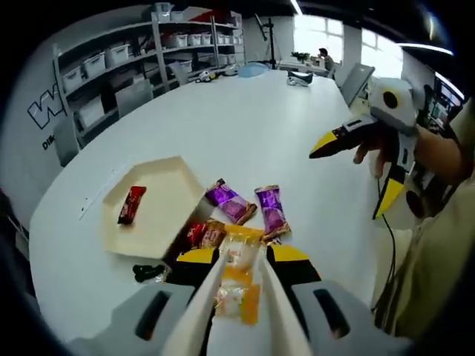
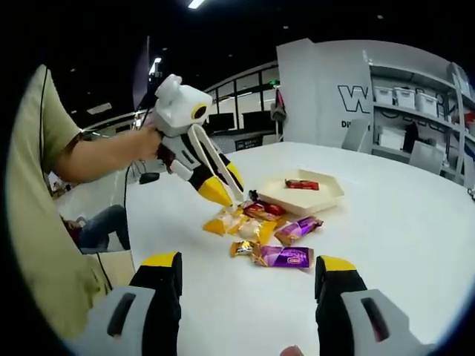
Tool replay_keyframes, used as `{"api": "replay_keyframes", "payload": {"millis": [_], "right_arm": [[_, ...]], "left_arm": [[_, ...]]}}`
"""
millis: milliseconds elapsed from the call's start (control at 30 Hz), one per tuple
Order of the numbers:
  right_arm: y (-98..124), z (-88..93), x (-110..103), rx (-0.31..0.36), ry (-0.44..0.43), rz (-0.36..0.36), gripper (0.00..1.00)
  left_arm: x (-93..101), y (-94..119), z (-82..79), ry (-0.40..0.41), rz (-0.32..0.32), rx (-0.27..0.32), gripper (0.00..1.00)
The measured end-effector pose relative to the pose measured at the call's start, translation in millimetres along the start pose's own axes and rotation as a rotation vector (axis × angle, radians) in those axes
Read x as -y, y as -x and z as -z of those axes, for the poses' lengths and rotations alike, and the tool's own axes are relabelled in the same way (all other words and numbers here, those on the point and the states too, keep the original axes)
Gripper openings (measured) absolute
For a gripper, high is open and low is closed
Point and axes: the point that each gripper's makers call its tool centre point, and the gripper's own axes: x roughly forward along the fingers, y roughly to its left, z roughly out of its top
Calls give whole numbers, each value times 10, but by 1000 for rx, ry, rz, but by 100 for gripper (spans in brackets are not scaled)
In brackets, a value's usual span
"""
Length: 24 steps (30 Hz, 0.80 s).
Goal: Place the target food into the container with the food tongs after gripping and lifting it, then release it inside without dropping or visibly crushing the food.
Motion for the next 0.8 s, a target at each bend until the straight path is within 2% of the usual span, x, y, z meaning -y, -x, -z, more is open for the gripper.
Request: {"api": "replay_keyframes", "payload": {"millis": [333,467,800], "right_arm": [[-18,35,2,-3,-6,-2,71],[-24,58,-4,-8,-7,-5,71],[-15,86,-2,-12,-10,-2,71]], "left_arm": [[216,-160,97,94,15,-8,24],[244,-222,163,103,-2,-23,24],[291,-306,166,143,-16,-22,24]]}}
